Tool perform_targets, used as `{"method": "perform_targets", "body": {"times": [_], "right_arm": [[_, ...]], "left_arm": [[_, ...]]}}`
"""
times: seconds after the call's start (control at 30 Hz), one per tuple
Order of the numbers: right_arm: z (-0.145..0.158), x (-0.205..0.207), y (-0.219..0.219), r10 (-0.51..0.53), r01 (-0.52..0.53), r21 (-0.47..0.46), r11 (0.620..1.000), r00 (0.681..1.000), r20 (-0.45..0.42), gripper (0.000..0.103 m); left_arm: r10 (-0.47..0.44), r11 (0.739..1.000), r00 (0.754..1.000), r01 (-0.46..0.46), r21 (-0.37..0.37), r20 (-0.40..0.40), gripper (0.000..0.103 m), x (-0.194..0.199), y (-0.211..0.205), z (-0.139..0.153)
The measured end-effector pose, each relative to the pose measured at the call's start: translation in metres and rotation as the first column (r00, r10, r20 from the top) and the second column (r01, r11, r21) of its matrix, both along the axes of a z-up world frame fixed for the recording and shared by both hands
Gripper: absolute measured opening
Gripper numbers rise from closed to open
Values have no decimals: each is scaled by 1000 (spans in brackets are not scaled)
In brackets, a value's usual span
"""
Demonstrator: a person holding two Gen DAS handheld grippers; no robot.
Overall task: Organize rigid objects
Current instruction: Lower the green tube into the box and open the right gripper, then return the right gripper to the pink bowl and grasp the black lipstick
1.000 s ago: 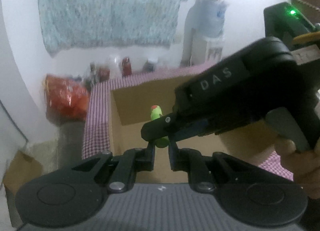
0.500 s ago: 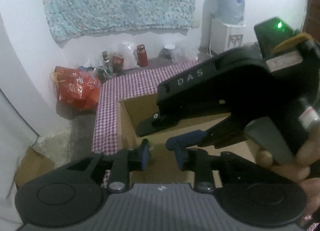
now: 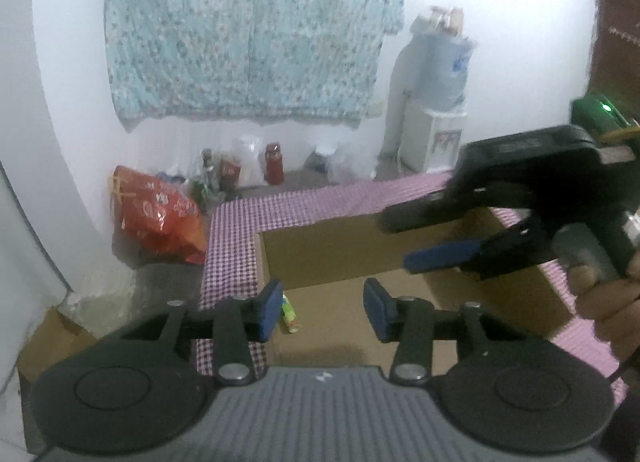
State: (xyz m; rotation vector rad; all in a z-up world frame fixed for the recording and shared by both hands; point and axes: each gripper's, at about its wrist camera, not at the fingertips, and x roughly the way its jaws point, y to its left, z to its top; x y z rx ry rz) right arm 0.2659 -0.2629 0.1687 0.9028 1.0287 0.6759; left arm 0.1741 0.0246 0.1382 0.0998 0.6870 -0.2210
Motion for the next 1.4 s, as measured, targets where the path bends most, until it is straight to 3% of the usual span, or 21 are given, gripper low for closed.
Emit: {"method": "perform_targets", "body": {"times": [0.13, 0.27, 0.4, 0.53, 0.67, 0.83, 1.07, 1.4], "right_arm": [[24, -55, -25, -1, -4, 37, 999, 994, 109, 52], [22, -124, -48, -10, 5, 27, 1000, 982, 188, 52], [-20, -175, -55, -47, 51, -18, 999, 983, 180, 52], [-77, -200, -52, -116, 123, -71, 990, 988, 98, 52], [-118, -209, -46, -145, 145, -85, 986, 989, -1, 49], [-132, -211, -36, -142, 137, -110, 984, 989, -31, 45], [-140, -197, -16, -136, 129, -161, 978, 990, -31, 39], [-150, -186, 6, -127, 113, -215, 970, 990, -53, 37]], "left_arm": [[-44, 998, 999, 45, -33, 28, 50, -45, 3, 8], [-103, 993, 995, 102, -64, 3, 51, -83, -3, -12], [-150, 985, 987, 145, -91, -49, 51, -110, -14, -49], [-169, 984, 978, 159, -86, -125, 49, -122, -31, -89], [-175, 985, 972, 171, -39, -155, 35, -125, -51, -118], [-170, 985, 971, 175, 13, -169, 25, -122, -66, -136], [-186, 981, 968, 191, 16, -172, 24, -118, -75, -140], [-205, 979, 948, 202, -39, -243, 24, -104, -75, -148]]}}
